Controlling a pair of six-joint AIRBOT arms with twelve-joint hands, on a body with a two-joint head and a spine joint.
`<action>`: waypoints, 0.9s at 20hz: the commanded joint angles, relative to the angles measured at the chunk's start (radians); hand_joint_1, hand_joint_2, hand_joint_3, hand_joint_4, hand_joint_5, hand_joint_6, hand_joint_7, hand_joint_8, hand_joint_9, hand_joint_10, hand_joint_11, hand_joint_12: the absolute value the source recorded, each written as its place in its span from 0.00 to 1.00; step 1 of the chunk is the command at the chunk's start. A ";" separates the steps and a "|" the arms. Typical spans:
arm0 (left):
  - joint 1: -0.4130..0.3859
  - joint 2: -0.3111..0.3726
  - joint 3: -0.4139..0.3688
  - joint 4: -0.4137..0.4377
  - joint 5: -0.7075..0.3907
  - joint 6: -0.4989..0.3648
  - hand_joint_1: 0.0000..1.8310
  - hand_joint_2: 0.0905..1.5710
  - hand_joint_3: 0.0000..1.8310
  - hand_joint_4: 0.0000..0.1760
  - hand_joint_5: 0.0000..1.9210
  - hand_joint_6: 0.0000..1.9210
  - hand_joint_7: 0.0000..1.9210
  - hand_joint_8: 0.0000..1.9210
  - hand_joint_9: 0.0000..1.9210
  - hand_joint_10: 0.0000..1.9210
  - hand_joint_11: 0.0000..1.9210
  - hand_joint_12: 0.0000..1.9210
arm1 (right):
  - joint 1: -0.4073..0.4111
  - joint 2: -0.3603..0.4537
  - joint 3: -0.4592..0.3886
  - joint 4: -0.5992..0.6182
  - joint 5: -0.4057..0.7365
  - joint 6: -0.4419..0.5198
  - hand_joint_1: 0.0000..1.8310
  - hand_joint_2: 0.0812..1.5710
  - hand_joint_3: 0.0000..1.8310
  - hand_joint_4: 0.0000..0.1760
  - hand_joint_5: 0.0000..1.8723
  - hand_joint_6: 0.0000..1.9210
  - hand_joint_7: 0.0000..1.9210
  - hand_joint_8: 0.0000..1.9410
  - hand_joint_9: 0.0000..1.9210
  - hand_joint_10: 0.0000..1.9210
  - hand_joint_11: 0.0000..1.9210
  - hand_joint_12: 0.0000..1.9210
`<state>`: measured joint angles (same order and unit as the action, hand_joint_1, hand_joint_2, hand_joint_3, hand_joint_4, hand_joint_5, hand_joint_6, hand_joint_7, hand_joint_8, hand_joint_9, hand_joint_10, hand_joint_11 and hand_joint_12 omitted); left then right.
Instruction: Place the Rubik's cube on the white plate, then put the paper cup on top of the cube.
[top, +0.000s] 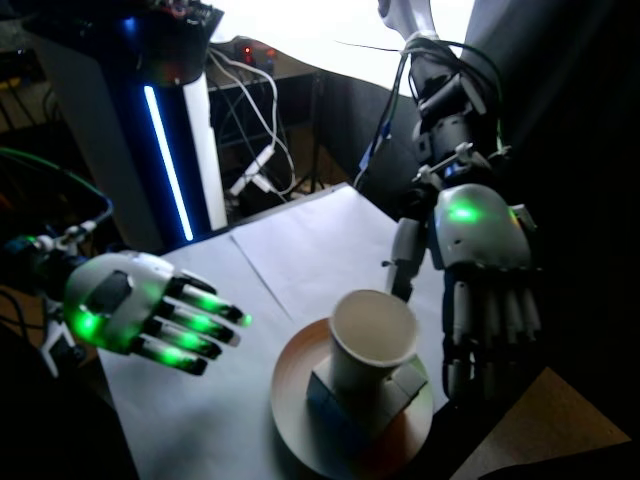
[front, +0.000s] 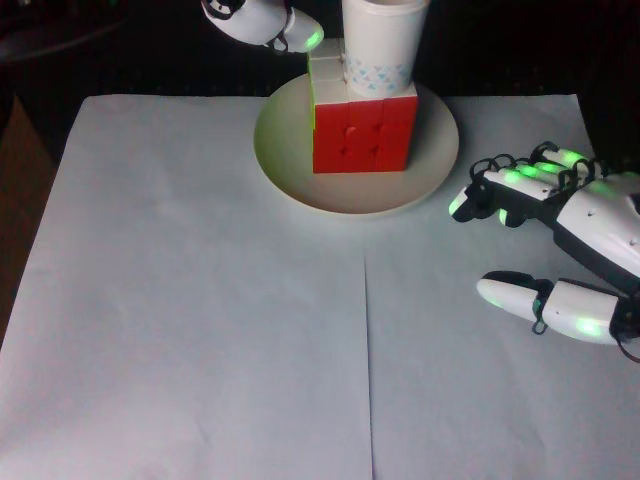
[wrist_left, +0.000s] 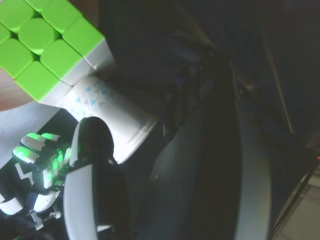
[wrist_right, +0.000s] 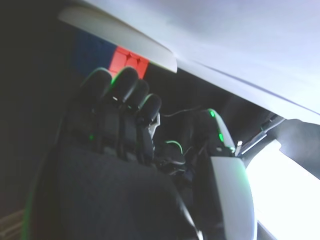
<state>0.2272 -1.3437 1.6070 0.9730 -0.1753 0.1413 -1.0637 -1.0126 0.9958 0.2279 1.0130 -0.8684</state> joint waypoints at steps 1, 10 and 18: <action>-0.019 -0.001 -0.001 -0.010 -0.060 0.001 0.42 0.75 0.00 0.18 0.08 0.00 0.05 0.00 0.03 0.12 0.00 0.68 | 0.008 0.000 0.004 -0.008 0.124 0.007 0.42 0.80 0.00 0.00 0.10 0.51 0.14 0.50 0.17 0.71 0.05 0.94; -0.034 0.099 -0.044 -0.035 -0.102 0.000 0.38 0.74 0.00 0.37 0.04 0.00 0.01 0.00 0.01 0.14 0.00 0.84 | 0.002 0.011 -0.007 -0.006 0.125 0.009 0.41 0.80 0.00 0.18 0.12 0.44 0.17 0.42 0.16 0.61 0.00 0.80; 0.074 0.267 -0.198 -0.330 -0.288 0.220 0.21 0.79 0.00 0.63 0.00 0.00 0.00 0.00 0.00 0.00 0.00 0.54 | 0.001 0.089 -0.056 -0.006 0.266 0.004 0.14 0.80 0.00 0.18 0.02 0.00 0.01 0.00 0.07 0.01 0.00 0.27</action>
<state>0.3172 -1.0733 1.3922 0.6506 -0.3676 0.3756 -1.0657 -0.9218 0.9386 0.2298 1.1305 -0.8700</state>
